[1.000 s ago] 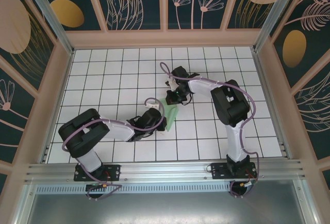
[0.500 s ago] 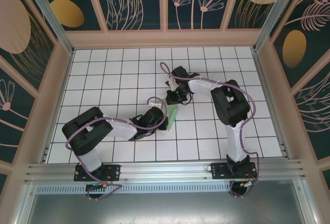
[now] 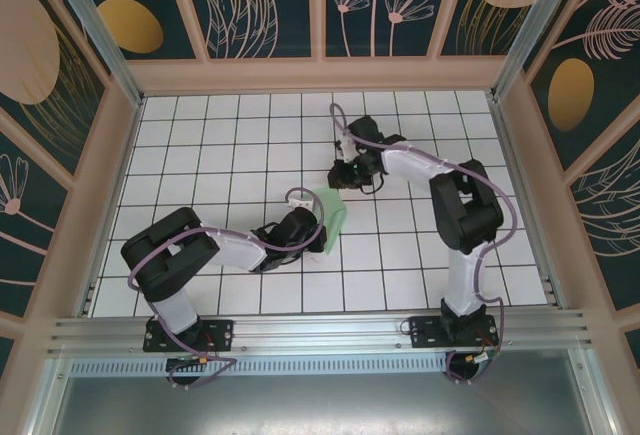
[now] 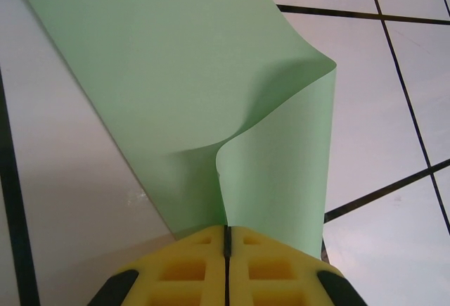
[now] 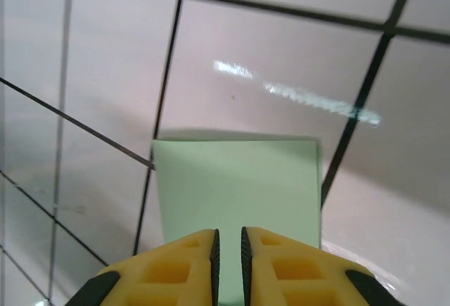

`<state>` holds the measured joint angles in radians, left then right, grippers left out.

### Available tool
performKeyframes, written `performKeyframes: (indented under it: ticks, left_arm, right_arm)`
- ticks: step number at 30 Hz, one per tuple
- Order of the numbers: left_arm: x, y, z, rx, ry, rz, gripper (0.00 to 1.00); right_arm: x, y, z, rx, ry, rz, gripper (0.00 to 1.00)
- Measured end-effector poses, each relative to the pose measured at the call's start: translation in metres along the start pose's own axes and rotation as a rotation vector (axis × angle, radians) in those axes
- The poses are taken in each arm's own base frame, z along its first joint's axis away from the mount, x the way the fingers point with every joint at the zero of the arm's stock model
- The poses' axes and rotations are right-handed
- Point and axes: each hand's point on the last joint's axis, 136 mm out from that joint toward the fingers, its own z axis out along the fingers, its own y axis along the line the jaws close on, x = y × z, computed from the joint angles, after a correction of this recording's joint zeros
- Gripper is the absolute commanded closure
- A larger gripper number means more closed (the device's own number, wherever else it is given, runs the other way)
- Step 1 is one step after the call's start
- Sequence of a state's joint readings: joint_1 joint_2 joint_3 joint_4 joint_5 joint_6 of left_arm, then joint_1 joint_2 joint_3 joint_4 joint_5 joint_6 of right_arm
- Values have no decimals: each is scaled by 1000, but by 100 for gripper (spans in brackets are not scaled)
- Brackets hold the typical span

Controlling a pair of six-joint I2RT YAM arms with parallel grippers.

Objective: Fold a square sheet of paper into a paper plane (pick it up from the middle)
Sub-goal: Third fold the triangle at the center of the table.

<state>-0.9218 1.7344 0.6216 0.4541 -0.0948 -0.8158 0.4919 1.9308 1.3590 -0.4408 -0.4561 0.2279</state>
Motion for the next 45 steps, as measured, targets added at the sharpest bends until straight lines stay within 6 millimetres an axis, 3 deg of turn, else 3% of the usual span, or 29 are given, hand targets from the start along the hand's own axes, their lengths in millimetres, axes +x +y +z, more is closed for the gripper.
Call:
performKeyframes:
  ticks: [3, 5, 11, 13, 21, 29, 45]
  left_arm:
    - [-1, -1, 1, 4, -3, 0, 91]
    - [-2, -2, 3, 5, -4, 0, 91]
    - [-2, -4, 5, 10, -2, 0, 91]
    - [-2, -5, 5, 11, -1, 0, 91]
    - [-3, -6, 6, 12, -1, 0, 91]
    - [-3, -6, 6, 12, -1, 1, 90]
    - [-4, -8, 9, 1, 9, 9, 90]
  right_arm:
    - [-1, 7, -33, -49, -85, 26, 89]
    - [11, 13, -42, -92, -94, 45, 90]
    - [71, 10, -19, -154, 30, 161, 91]
    - [80, 9, -15, -158, 54, 186, 91]
    - [83, 12, -1, -178, 71, 198, 91]
    - [100, -10, 20, -117, 125, 240, 91]
    - [102, -15, 16, -92, 105, 234, 90]
